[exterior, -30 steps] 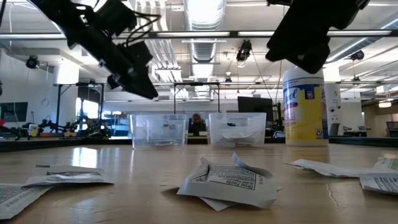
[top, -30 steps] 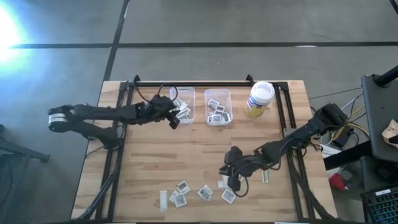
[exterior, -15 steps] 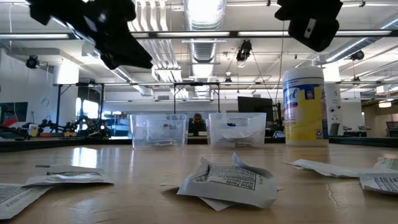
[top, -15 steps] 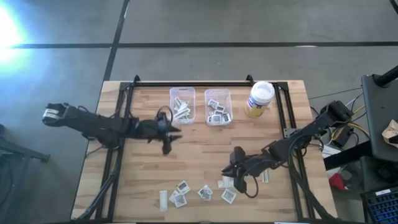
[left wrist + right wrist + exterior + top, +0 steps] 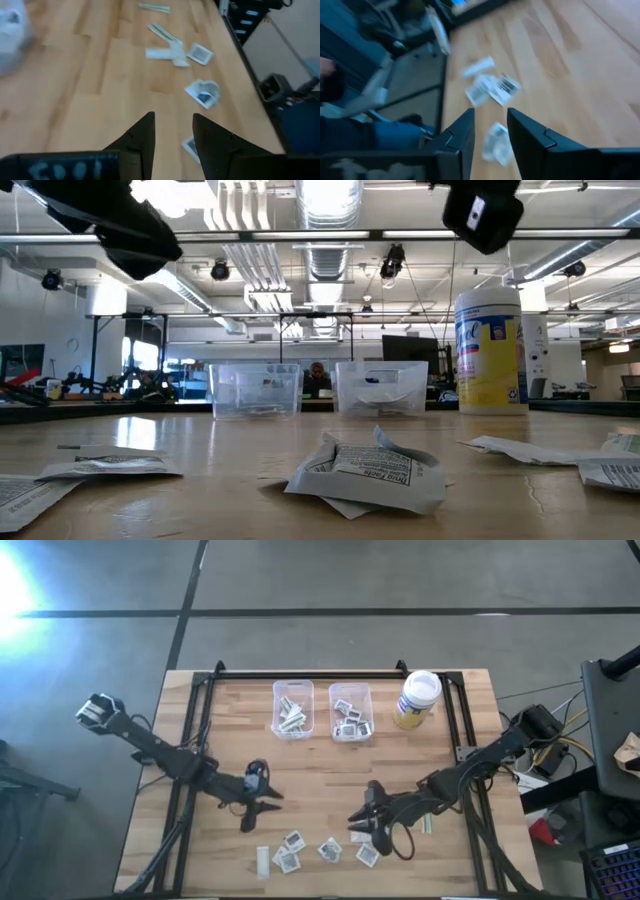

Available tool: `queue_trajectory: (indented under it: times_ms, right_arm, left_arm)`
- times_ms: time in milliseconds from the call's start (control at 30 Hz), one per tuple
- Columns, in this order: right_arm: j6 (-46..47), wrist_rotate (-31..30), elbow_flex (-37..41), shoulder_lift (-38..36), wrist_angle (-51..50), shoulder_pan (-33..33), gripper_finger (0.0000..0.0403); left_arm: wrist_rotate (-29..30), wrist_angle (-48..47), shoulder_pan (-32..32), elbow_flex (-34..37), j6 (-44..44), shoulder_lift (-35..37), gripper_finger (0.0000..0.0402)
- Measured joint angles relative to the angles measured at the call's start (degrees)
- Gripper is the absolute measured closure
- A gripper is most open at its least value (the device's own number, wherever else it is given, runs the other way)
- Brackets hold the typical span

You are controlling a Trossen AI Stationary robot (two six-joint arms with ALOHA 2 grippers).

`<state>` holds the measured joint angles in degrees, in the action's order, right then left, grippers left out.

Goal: Pick & Place First Aid Supplies
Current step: Put the gray towelette pack into the right transparent bin

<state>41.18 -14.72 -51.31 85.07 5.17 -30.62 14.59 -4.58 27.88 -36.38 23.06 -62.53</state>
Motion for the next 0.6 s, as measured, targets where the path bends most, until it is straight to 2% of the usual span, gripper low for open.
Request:
queue_trajectory:
  times_ms: [100,267,467,600]
  right_arm:
    - [-1.5,0.9,-0.6,0.2,3.4,-0.2,0.0275]
    - [1.5,3.3,-5.7,0.2,-0.5,-0.4,0.0267]
    - [-0.4,3.2,-16.2,1.5,-18.5,-0.5,0.0266]
    - [2.3,3.2,-23.9,5.0,-29.3,-0.5,0.0266]
  left_arm:
    - [0.6,-0.2,1.8,0.0,5.8,-0.8,0.0278]
    - [0.9,-1.3,3.8,0.0,10.3,-1.9,0.0278]
    - [1.8,-4.3,4.0,0.0,13.3,-1.9,0.0278]
    - [1.9,-6.3,4.2,0.0,14.9,-1.9,0.0278]
